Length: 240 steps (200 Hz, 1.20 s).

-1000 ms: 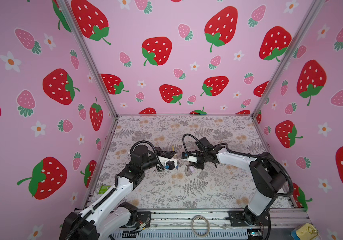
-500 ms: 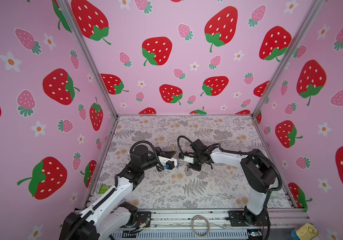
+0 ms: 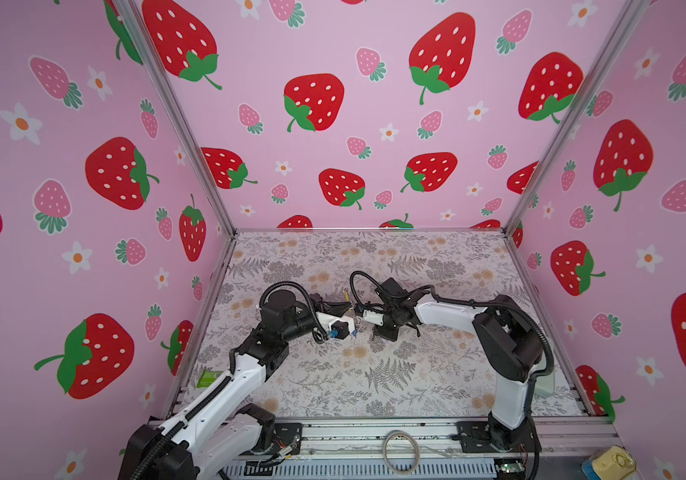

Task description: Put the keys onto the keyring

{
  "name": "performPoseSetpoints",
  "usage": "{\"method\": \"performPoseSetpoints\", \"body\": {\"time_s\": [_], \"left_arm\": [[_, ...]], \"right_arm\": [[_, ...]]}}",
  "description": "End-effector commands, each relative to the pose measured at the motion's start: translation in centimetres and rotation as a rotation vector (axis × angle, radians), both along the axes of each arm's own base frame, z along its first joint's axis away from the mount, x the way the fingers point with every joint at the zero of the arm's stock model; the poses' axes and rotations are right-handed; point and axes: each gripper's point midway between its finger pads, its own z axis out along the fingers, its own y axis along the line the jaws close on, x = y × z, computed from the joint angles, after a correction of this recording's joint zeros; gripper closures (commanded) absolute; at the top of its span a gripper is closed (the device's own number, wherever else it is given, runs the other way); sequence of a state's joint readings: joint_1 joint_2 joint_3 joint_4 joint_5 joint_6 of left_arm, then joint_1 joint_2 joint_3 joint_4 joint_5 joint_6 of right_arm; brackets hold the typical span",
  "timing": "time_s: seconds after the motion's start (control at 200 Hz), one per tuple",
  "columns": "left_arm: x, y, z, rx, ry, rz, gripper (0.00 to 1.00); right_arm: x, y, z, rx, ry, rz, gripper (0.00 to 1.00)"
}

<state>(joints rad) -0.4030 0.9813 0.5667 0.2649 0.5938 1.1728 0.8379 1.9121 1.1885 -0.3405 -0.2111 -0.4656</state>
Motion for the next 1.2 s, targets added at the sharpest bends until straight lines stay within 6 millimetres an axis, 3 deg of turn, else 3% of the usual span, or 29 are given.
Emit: {"method": "performPoseSetpoints", "body": {"time_s": [0.0, 0.195, 0.495, 0.785, 1.005, 1.195], "left_arm": [[-0.1, 0.0, 0.9, -0.012, -0.029, -0.012, 1.00], [-0.1, 0.0, 1.0, -0.013, -0.031, -0.013, 1.00], [-0.3, 0.0, 1.4, -0.021, -0.039, -0.012, 1.00], [-0.5, 0.1, 1.8, -0.030, -0.042, -0.008, 1.00], [-1.0, -0.1, 1.7, -0.050, -0.004, -0.028, 1.00], [-1.2, -0.1, 2.3, -0.084, 0.012, -0.031, 1.00]], "right_arm": [[-0.7, -0.6, -1.1, -0.049, 0.036, 0.000, 0.81], [-0.4, -1.0, -0.1, -0.053, -0.007, 0.010, 0.92], [-0.3, 0.0, 5.4, 0.072, -0.068, 0.026, 0.99], [-0.8, 0.1, 5.8, 0.109, -0.033, 0.014, 1.00], [-0.6, 0.1, 9.8, 0.281, -0.067, 0.041, 1.00], [-1.3, -1.3, 13.0, 0.420, -0.125, 0.089, 1.00]]}}
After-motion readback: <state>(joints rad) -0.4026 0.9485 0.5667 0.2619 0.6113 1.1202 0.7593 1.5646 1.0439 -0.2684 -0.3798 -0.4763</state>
